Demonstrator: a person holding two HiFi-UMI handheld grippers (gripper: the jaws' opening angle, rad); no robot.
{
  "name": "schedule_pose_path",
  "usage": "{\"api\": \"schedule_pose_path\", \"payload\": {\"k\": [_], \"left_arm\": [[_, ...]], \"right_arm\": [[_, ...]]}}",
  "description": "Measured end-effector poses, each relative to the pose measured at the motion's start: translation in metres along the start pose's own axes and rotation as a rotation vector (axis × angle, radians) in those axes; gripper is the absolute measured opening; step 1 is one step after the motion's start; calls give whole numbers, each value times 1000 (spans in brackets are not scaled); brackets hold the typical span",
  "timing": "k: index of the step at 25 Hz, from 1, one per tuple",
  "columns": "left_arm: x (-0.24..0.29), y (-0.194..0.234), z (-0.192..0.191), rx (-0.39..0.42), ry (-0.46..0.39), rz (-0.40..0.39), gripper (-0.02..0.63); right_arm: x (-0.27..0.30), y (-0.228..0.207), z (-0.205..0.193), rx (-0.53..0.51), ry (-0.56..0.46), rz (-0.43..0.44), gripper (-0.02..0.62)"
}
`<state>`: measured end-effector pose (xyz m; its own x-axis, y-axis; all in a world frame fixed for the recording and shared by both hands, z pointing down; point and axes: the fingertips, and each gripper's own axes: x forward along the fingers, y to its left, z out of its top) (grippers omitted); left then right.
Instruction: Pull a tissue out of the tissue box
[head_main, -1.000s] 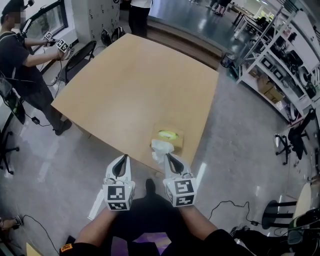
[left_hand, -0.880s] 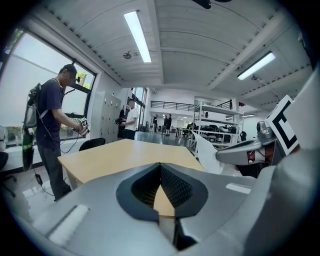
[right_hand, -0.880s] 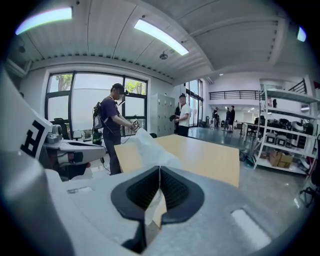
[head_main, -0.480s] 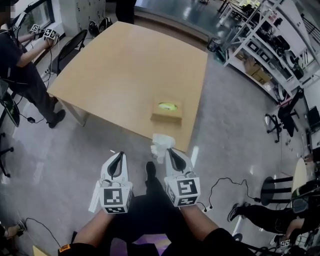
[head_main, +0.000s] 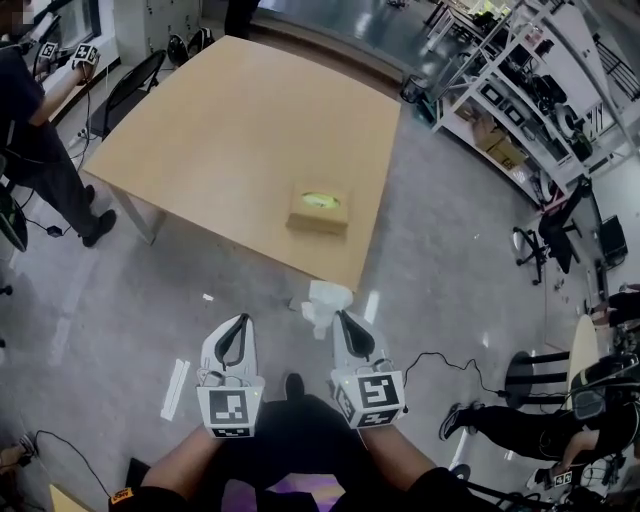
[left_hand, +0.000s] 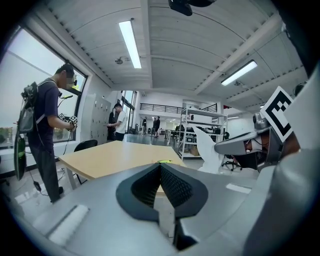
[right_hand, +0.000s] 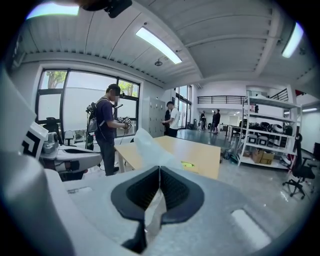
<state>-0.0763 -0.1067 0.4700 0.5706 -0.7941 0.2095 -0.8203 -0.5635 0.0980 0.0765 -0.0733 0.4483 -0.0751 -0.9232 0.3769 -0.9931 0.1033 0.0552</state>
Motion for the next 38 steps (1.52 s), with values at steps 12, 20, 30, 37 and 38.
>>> {"api": "schedule_pose_path", "payload": {"k": [12, 20, 30, 37, 38], "left_arm": [[-19, -56, -16, 13, 3, 155, 18], [-69, -79, -14, 21, 15, 261, 18], [-88, -84, -20, 11, -3, 211, 18], [-111, -73, -21, 20, -13, 136, 18], [-113, -71, -20, 22, -24, 125, 18]], "right_arm": [[-34, -27, -39, 5, -48, 160, -2], [-76, -24, -41, -18, -64, 244, -1], [-103, -8, -56, 5, -51, 201, -2], [-128, 25, -66, 24, -39, 147, -3], [-131, 30, -65, 25, -41, 140, -5]]}}
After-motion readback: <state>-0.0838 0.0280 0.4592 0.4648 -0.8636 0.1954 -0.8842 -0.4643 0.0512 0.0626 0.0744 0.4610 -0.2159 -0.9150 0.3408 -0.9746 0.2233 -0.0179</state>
